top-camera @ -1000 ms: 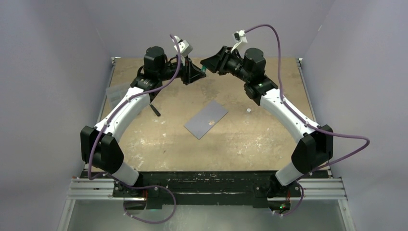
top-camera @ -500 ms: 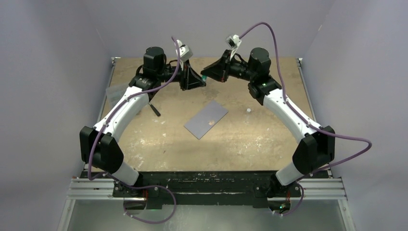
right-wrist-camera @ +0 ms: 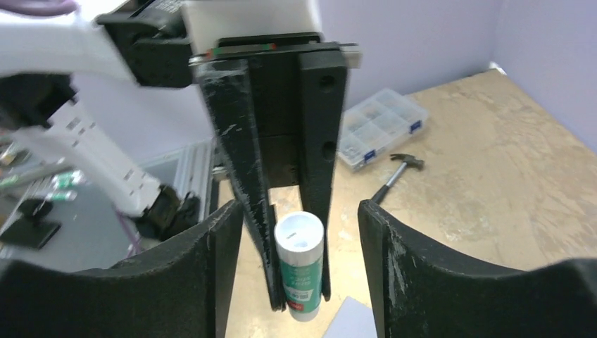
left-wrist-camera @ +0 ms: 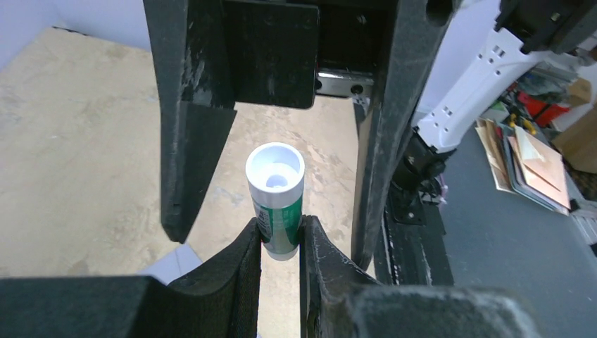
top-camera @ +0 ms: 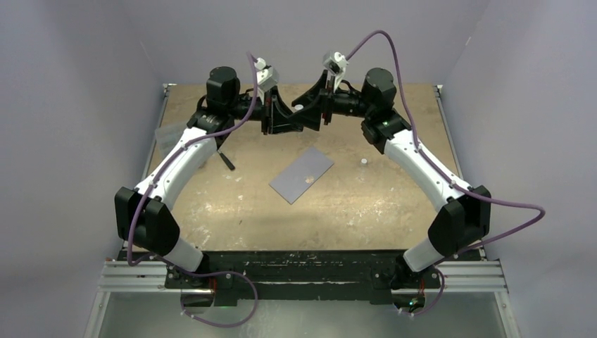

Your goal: Place the letter into the envelope and seal it

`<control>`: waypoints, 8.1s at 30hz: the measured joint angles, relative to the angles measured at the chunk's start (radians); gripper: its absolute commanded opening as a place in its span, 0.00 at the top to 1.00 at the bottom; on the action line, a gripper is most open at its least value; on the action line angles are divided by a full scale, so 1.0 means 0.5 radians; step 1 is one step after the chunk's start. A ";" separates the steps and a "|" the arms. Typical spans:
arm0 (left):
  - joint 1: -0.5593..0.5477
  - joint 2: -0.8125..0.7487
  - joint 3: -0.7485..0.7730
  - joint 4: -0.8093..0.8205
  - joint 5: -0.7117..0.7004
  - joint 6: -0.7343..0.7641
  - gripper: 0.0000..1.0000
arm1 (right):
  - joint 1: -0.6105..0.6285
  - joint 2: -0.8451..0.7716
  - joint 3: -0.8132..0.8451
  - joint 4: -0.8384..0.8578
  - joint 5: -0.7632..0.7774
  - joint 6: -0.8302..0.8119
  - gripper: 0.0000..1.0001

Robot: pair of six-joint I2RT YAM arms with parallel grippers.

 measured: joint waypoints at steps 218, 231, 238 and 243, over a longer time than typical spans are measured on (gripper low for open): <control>0.487 0.028 -0.723 0.444 -1.012 -1.457 1.00 | -0.386 0.552 -0.615 -1.058 2.453 0.243 0.98; 0.485 0.033 -0.718 1.182 -0.855 -1.884 1.00 | -0.398 -0.094 -0.500 -0.401 1.152 0.539 0.99; 0.483 0.095 -0.336 1.035 -0.816 -1.985 1.00 | -0.349 -0.134 -0.408 0.082 0.684 0.960 0.99; 0.481 0.095 -0.259 0.991 -0.774 -2.086 1.00 | -0.266 -0.055 -0.282 0.139 0.594 1.079 0.99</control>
